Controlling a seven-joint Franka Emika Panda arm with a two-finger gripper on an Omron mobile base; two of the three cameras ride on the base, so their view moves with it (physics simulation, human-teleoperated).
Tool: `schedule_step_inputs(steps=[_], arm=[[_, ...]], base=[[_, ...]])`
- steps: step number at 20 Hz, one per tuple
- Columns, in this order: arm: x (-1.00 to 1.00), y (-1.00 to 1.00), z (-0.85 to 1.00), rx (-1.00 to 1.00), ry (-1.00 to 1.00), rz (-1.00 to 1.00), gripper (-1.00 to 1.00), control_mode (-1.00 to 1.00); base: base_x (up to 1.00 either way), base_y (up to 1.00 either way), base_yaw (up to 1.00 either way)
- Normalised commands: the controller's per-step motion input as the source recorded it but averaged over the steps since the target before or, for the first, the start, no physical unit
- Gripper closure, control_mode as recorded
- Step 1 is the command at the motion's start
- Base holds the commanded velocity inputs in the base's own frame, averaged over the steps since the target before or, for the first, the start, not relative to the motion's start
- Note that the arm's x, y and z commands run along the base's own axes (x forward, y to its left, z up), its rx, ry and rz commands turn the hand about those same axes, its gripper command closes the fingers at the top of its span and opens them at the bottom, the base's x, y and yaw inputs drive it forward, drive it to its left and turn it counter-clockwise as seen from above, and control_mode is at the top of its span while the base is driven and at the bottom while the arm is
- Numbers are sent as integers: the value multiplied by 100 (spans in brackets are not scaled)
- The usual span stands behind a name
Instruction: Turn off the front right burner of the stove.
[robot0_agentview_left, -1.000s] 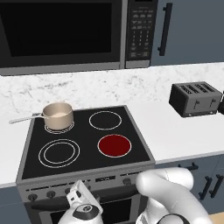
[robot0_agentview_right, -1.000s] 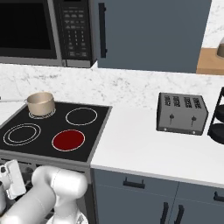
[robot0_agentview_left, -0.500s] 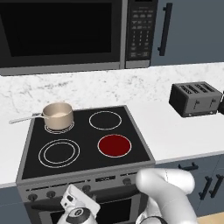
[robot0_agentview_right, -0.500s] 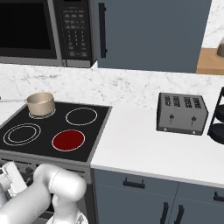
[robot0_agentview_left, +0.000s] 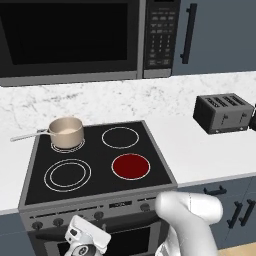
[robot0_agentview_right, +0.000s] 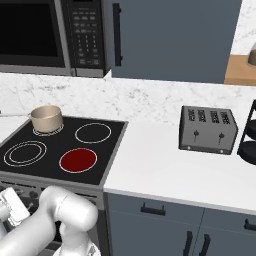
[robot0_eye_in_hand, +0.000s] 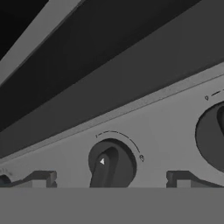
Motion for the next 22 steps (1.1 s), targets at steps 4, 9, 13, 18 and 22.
schedule_step_inputs(steps=[4, 9, 13, 18, 22], arm=[[3, -8, -4, -5, -3, 1, -100, -100], [0, -41, -2, -2, -9, 8, -100, -100], [0, -7, 0, 0, -2, 4, -100, -100], [9, 1, -3, 0, 0, 0, -100, -100], [17, 11, -1, -1, 0, 0, -100, -100]], base=[[0, 0, 0], [0, 0, 0], [0, 0, 0], [0, 0, 0], [0, 0, 0]])
